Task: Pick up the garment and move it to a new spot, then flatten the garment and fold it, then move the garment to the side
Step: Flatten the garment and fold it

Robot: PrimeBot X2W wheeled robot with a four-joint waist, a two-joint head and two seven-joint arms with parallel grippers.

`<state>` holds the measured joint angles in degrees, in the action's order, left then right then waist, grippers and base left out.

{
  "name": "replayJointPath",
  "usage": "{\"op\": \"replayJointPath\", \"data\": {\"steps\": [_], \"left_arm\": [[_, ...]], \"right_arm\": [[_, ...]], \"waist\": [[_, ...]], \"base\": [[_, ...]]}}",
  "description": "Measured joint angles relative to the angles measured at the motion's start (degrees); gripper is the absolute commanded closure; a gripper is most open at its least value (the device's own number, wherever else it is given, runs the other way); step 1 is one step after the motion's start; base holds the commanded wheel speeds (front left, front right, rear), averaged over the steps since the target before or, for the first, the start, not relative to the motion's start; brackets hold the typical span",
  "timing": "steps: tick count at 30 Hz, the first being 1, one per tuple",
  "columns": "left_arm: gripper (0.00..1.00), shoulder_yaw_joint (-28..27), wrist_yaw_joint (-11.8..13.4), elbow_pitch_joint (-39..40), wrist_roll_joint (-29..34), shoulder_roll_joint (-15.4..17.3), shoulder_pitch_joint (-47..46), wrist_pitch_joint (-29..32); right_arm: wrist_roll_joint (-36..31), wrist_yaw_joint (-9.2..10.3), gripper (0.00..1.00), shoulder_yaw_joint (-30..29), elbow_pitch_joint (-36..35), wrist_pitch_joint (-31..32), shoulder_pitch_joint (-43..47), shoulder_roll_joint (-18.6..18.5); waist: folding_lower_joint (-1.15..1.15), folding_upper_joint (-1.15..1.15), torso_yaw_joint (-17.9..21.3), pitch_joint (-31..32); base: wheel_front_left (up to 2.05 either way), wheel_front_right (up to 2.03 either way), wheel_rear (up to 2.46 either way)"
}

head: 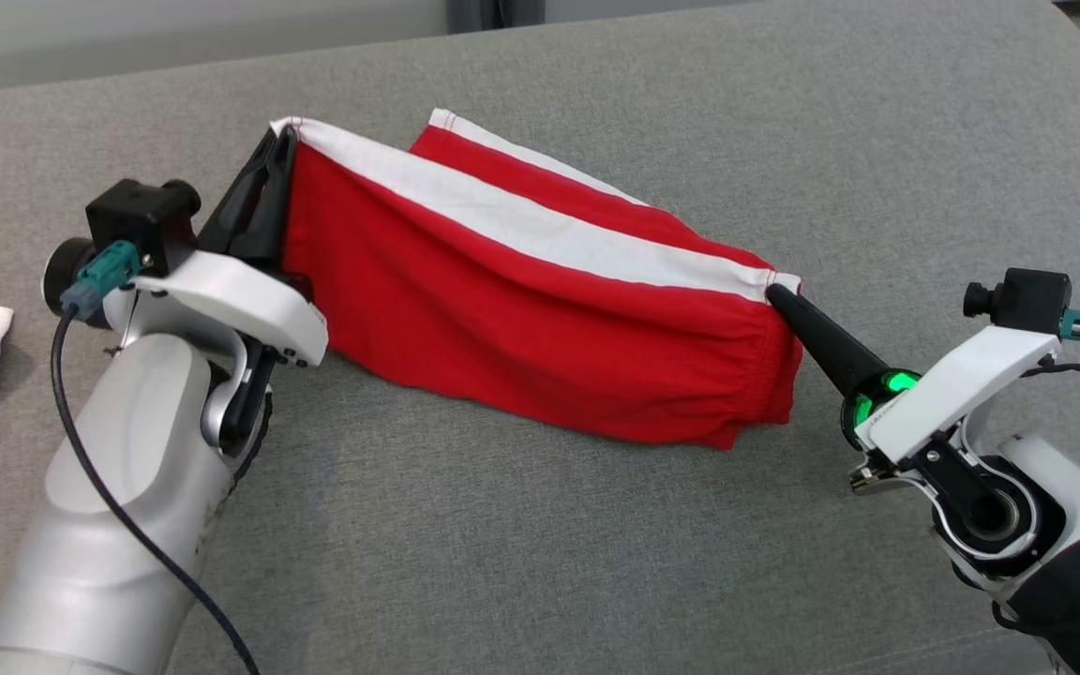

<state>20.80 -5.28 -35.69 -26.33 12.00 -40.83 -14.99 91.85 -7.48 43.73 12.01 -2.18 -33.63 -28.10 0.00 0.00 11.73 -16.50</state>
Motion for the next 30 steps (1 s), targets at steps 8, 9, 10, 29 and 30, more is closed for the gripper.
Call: {"op": "replayJointPath", "data": {"steps": [8,9,10,29,30], "left_arm": [[1.0,1.1,-0.7,-7.1,4.0,-0.9,-10.4,0.0],[1.0,1.4,-0.7,-7.8,4.5,-1.0,-11.4,0.0],[1.0,1.7,-0.8,-8.5,5.1,-1.1,-12.3,0.0],[1.0,4.5,-1.8,-24.7,8.2,-1.0,-24.1,0.0],[1.0,4.7,-1.8,-25.3,8.4,-1.0,-24.6,0.0]], "right_arm": [[-2.2,0.0,1.0,-1.4,1.9,-4.7,-2.7,4.4],[-2.3,0.0,1.0,-1.7,2.1,-5.3,-2.9,4.8],[-2.3,0.0,1.0,-1.9,2.3,-5.9,-3.1,5.2],[-3.1,0.0,1.0,-1.8,7.7,-9.5,-6.2,11.5],[-3.1,0.0,1.0,-1.7,7.9,-9.5,-6.4,11.6]], "waist": [[0.0,0.0,3.0,-4.8],[0.0,0.0,3.4,-5.2],[0.0,0.0,3.8,-5.7],[0.0,0.0,9.4,-12.5],[0.0,0.0,9.6,-12.8]], "base": [[0.0,0.0,0.0],[0.0,0.0,0.0],[0.0,0.0,0.0],[0.0,0.0,0.0],[0.0,0.0,0.0]]}}
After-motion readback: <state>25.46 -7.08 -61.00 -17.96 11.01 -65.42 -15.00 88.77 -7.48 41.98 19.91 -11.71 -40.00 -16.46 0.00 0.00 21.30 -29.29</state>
